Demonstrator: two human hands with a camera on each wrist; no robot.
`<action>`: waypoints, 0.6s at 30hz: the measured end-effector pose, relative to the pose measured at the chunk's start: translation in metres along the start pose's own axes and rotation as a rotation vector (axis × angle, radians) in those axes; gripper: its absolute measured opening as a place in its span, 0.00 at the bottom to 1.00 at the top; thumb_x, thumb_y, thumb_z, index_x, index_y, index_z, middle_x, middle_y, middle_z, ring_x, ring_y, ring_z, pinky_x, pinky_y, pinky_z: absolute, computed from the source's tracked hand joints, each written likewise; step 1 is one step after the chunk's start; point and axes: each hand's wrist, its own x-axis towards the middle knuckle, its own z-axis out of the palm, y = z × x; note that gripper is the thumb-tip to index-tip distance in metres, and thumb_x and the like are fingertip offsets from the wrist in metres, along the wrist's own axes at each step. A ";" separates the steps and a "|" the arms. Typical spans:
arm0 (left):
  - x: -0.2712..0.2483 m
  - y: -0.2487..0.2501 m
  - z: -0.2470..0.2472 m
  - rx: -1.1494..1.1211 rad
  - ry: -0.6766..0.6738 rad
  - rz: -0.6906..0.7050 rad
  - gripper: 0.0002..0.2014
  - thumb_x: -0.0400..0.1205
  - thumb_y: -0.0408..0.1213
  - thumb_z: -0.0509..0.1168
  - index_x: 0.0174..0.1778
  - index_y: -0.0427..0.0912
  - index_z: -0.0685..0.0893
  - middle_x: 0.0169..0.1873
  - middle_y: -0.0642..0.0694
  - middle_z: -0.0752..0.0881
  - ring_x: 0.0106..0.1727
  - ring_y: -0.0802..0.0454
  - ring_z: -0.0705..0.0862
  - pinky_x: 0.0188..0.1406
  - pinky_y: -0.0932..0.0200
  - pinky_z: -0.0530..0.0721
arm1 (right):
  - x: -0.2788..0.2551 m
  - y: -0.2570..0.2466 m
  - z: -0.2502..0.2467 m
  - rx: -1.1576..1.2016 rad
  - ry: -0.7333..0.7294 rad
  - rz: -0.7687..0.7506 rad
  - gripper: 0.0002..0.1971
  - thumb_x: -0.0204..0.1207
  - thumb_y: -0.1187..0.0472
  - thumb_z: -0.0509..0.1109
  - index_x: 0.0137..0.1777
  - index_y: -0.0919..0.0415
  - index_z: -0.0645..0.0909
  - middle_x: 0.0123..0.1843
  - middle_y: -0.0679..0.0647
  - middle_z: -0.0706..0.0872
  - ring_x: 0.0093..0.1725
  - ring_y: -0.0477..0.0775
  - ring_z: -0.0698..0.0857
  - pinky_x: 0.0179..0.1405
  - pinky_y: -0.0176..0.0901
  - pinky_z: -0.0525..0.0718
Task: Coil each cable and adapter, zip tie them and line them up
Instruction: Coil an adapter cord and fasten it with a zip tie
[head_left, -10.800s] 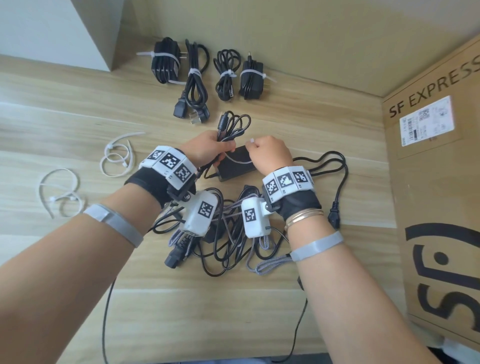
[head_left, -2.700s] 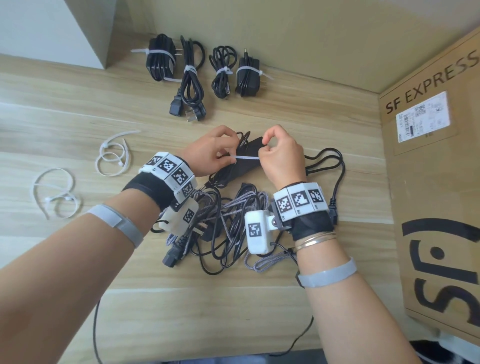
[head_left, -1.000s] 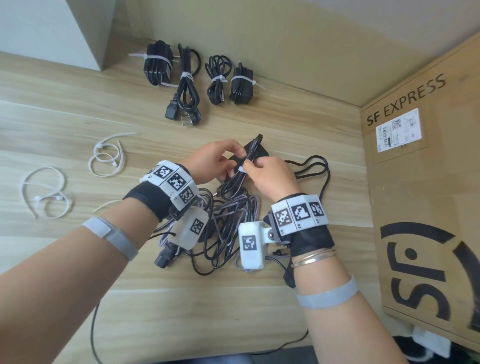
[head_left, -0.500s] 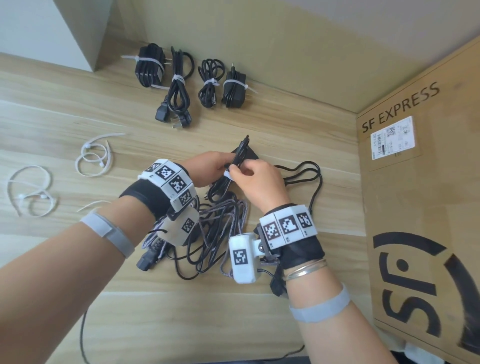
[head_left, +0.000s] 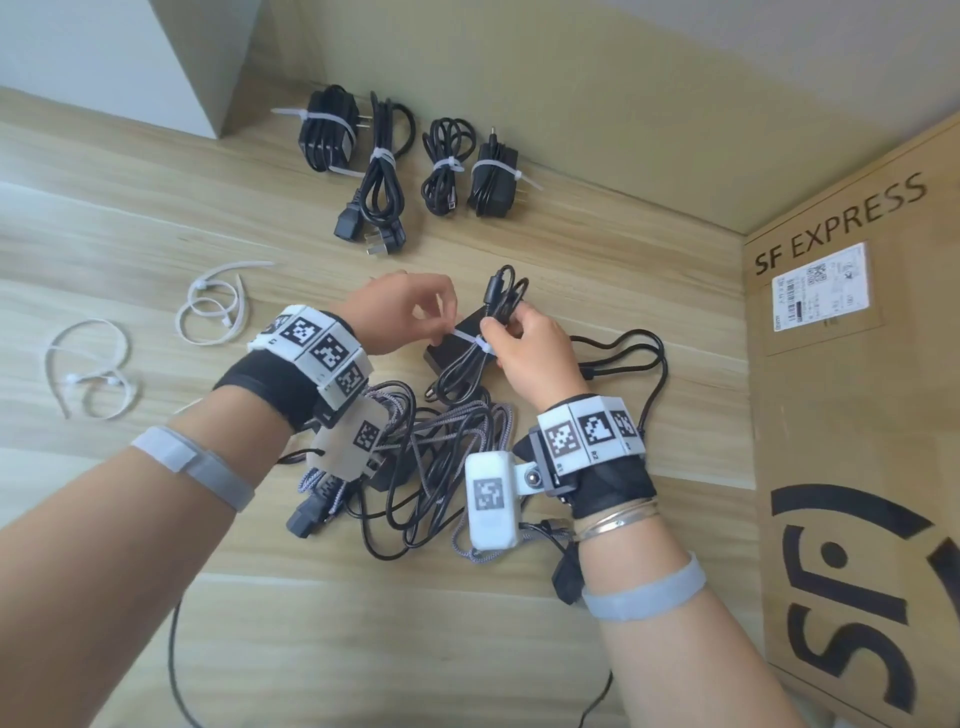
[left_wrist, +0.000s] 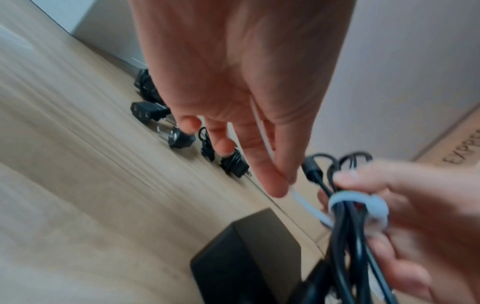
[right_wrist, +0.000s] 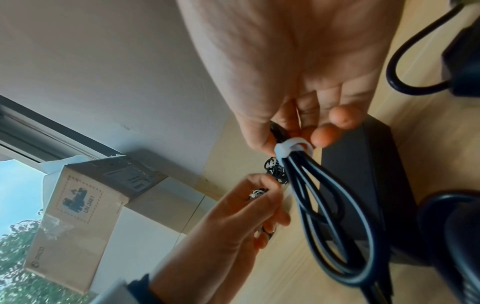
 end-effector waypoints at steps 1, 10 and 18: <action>-0.002 0.001 -0.004 -0.051 -0.022 0.002 0.11 0.79 0.37 0.66 0.37 0.59 0.76 0.23 0.61 0.84 0.31 0.67 0.77 0.46 0.63 0.75 | 0.002 0.001 0.000 -0.003 -0.013 0.013 0.08 0.80 0.55 0.62 0.43 0.56 0.77 0.33 0.46 0.79 0.44 0.55 0.82 0.38 0.39 0.69; -0.014 -0.001 -0.018 -0.470 -0.162 0.056 0.18 0.77 0.55 0.60 0.55 0.49 0.85 0.44 0.59 0.90 0.48 0.59 0.84 0.43 0.71 0.79 | 0.014 0.001 -0.003 -0.002 -0.074 0.008 0.09 0.81 0.53 0.63 0.51 0.57 0.79 0.31 0.46 0.81 0.25 0.41 0.78 0.22 0.22 0.73; -0.004 -0.003 -0.001 -0.438 -0.070 0.156 0.08 0.82 0.32 0.59 0.39 0.45 0.79 0.39 0.47 0.78 0.33 0.65 0.81 0.30 0.71 0.78 | 0.018 0.000 -0.002 0.065 -0.120 0.009 0.10 0.80 0.53 0.63 0.51 0.58 0.81 0.30 0.49 0.83 0.27 0.45 0.82 0.35 0.36 0.80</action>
